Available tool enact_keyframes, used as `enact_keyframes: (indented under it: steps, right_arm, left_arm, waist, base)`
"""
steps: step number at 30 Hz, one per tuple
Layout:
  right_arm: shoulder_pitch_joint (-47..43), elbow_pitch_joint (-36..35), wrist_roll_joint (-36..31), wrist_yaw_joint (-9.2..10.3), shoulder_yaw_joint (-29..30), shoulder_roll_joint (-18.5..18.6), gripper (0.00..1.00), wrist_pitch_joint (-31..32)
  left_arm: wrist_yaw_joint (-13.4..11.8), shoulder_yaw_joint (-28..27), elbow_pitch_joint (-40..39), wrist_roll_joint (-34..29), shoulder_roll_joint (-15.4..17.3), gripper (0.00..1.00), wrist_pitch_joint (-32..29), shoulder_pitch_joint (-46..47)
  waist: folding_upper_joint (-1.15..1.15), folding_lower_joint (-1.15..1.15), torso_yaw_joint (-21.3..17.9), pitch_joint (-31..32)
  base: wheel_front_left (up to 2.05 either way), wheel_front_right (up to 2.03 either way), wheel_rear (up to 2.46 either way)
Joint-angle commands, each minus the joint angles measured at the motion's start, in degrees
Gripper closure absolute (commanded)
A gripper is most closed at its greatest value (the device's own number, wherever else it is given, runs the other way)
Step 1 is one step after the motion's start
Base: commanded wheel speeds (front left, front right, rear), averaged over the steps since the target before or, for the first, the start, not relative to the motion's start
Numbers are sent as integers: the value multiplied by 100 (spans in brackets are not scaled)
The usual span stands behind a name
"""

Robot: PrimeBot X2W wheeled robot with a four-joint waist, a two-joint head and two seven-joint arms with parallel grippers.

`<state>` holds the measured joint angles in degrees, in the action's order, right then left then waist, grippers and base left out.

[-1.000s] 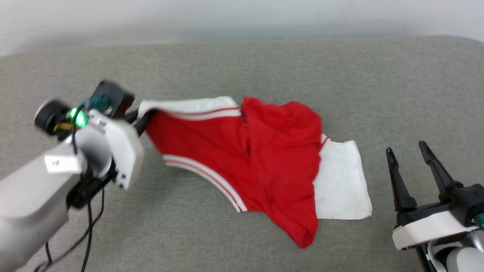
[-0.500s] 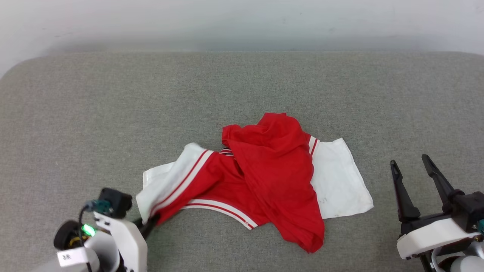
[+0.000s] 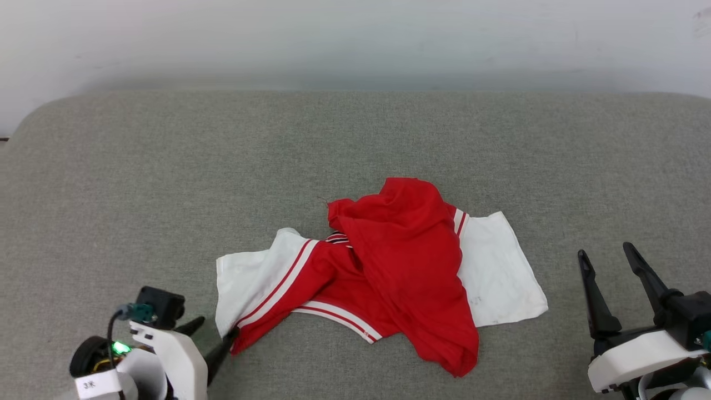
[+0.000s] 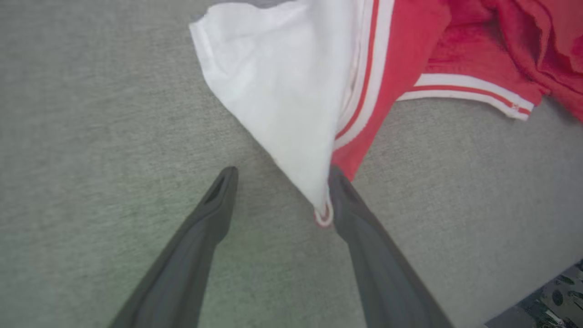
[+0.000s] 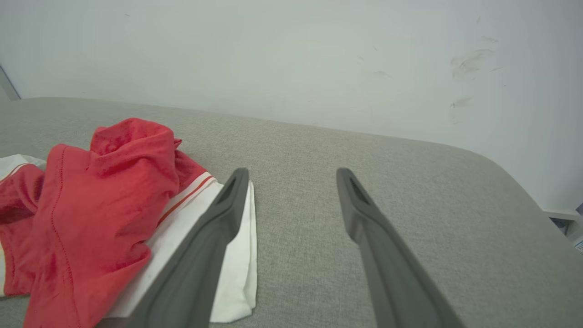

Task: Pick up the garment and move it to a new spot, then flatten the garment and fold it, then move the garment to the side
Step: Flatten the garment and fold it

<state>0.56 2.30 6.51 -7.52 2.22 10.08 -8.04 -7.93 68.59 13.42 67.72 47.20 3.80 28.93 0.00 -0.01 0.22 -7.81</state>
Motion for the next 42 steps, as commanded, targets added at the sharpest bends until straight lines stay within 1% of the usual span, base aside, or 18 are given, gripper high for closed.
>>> enact_keyframes:
  steps: [1, 4, 9, 11, 13, 17, 19, 22, 25, 26, 27, 29, 32, 33, 34, 37, 39, 42]
  right_arm:
    - [-88, -5, -15, 6, 12, -26, 0, -1]
    - [-110, -34, -34, 6, 18, -62, 0, 12]
    - [-102, -52, -53, 6, -10, -87, 0, -7]
    - [-69, -53, -54, 6, -31, -88, 0, -13]
    - [-20, -55, -53, 6, -56, -84, 0, -24]
    - [84, -59, -69, 6, -69, -79, 0, -42]
    - [107, -64, -71, 6, -78, -84, 0, -40]
    - [181, -62, -87, 6, -83, -102, 0, -53]
    - [236, -74, -104, 6, -104, -129, 0, -59]
    - [254, -75, -118, 6, -99, -133, 0, -63]
    - [254, -75, -118, 6, -99, -133, 0, -63]
    - [309, -83, -129, 6, -102, -139, 0, -66]
    - [367, -81, -146, 6, -116, -151, 0, -87]
    - [400, -80, -151, 6, -122, -152, 0, -94]
    - [449, -70, -166, 6, -133, -150, 0, -95]
    - [473, -58, -176, 6, -128, -153, 0, -108]
    - [536, -53, -197, 6, -124, -158, 0, -119]
    - [542, -46, -194, 7, -118, -155, 0, -131]
  left_arm:
    - [-76, -69, -157, -36, 152, 0, 33, 114]
    - [-269, -223, -635, -64, 596, 0, -52, 260]
    - [-434, -539, -1275, -182, 1240, 0, -239, 736]
    - [-406, -626, -1378, -199, 1392, 0, -408, 972]
    - [-286, -654, -1407, -270, 1487, 0, -655, 1218]
    - [93, -580, -1263, -166, 1423, 0, -1393, 1631]
    - [267, -451, -1115, -254, 1372, 0, -1846, 1840]
    - [488, -352, -917, -154, 1123, 0, -2325, 2063]
    - [661, -205, -635, -214, 1020, 0, -2750, 2217]
    - [712, -146, -536, -255, 967, 0, -2851, 2267]
    - [712, -146, -536, -255, 967, 0, -2851, 2267]
    - [805, -68, -344, -236, 803, 0, -3006, 2298]
    - [912, 43, -4, -306, 708, 0, -3185, 2329]
    - [953, 71, 112, -303, 661, 0, -3222, 2310]
    - [1042, 118, 301, -288, 533, 0, -3279, 2238]
    - [1113, 169, 474, -283, 438, 0, -3329, 2184]
    - [1241, 295, 725, -344, 295, 0, -3533, 2069]
    - [1314, 384, 857, -358, 206, 0, -3696, 1927]
  waist:
    - [0, 1, 27, 54]
    - [0, 1, 42, 94]
    - [0, 1, 15, 105]
    - [0, 1, -15, 82]
    - [0, 1, -63, 37]
    - [0, 1, -145, -72]
    - [0, 1, -194, -141]
    - [0, 1, -271, -259]
    - [0, 1, -357, -394]
    - [0, 1, -384, -440]
    - [0, 1, -384, -440]
    - [0, 1, -443, -534]
    - [0, 1, -531, -664]
    - [0, 1, -561, -706]
    - [0, 1, -618, -785]
    - [0, 1, -658, -843]
    - [0, 1, -708, -911]
    - [0, 1, -729, -934]
  base:
    - [0, 0, 0]
    - [0, 0, 0]
    - [0, 0, 0]
    - [0, 0, 0]
    - [0, 0, 0]
    - [0, 0, 0]
    - [0, 0, 0]
    - [0, 0, 0]
    - [0, 0, 0]
    - [0, 0, 0]
    - [0, 0, 0]
    - [0, 0, 0]
    - [0, 0, 0]
    - [0, 0, 0]
    - [0, 0, 0]
    - [0, 0, 0]
    - [0, 0, 0]
    - [0, 0, 0]
